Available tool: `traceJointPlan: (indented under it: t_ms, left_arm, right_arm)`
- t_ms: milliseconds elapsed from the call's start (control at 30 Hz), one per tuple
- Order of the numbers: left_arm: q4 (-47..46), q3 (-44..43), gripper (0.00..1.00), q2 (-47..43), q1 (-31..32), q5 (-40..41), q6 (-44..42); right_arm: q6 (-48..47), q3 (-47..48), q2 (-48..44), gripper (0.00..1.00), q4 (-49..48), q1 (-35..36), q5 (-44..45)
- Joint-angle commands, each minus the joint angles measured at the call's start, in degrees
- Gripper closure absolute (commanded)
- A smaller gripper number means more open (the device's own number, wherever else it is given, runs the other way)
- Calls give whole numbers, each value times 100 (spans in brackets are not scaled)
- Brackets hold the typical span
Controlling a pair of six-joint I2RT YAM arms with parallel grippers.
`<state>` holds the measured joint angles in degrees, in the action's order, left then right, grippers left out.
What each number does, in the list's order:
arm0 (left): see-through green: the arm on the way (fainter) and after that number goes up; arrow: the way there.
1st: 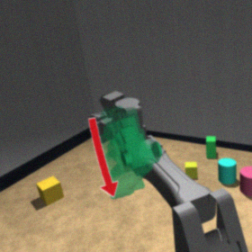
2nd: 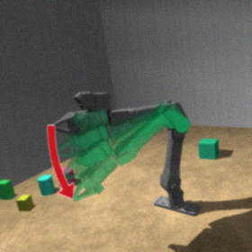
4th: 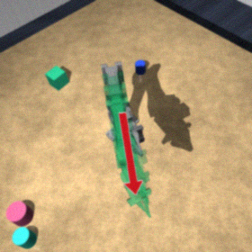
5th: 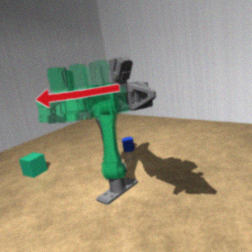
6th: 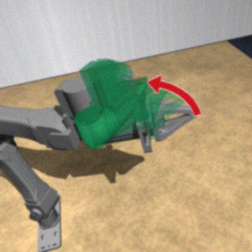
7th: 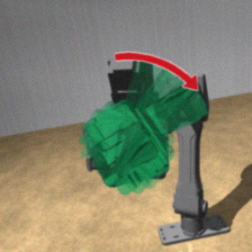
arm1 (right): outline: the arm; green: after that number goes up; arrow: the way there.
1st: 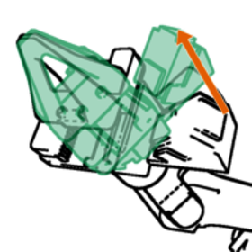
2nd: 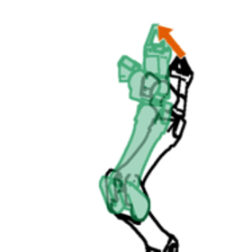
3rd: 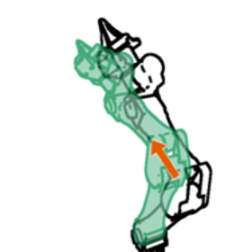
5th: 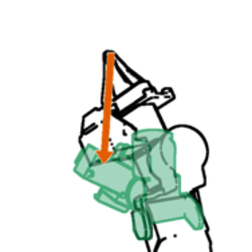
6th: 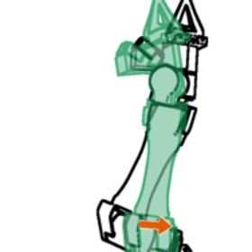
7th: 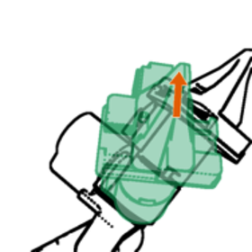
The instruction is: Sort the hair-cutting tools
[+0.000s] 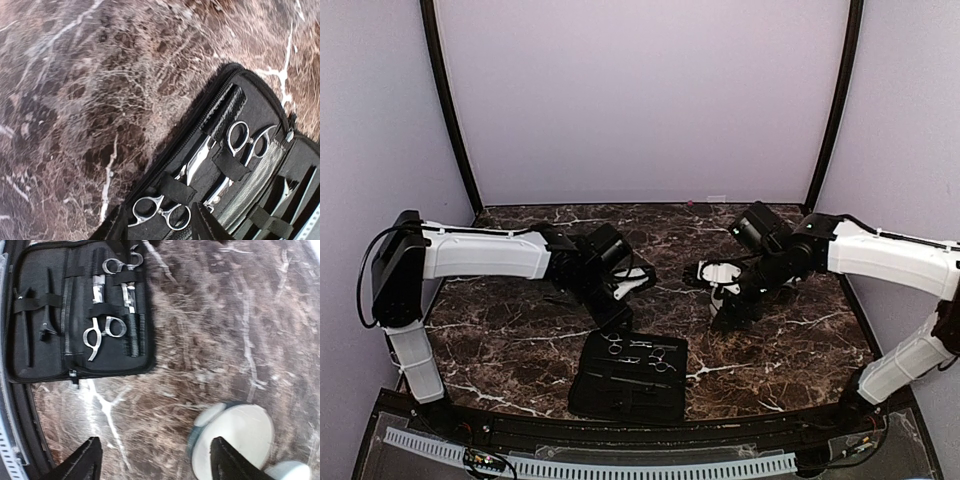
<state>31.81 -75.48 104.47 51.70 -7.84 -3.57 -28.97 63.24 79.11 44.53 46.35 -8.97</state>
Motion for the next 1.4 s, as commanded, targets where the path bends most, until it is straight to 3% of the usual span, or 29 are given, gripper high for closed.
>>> traceJointPlan:
  t_ms: [0, 200, 567, 800, 1133, 1367]
  left_arm:
    - [513, -234, 57, 196, -11, -292, -666]
    - [548, -164, 57, 311, -11, -399, -957]
    - [269, -158, 60, 522, -11, 149, -1104]
    - [58, -348, 67, 737, -11, 134, -1247]
    - [-49, -499, 68, 1035, -11, -248, -1494]
    - [191, -552, 84, 1062, -2, -306, -1755]
  right_arm:
    - [-33, -126, 204, 28, 17, -6, -988]
    - [-114, -126, 440, 37, 54, 4, -1339]
    - [-166, -27, 712, 41, 112, -3, -1321]
    - [-220, -52, 746, 43, 154, 2, -1274]
    - [-265, -175, 625, 44, 121, 3, -1191]
    - [-270, -117, 678, 44, 178, 3, -1196]
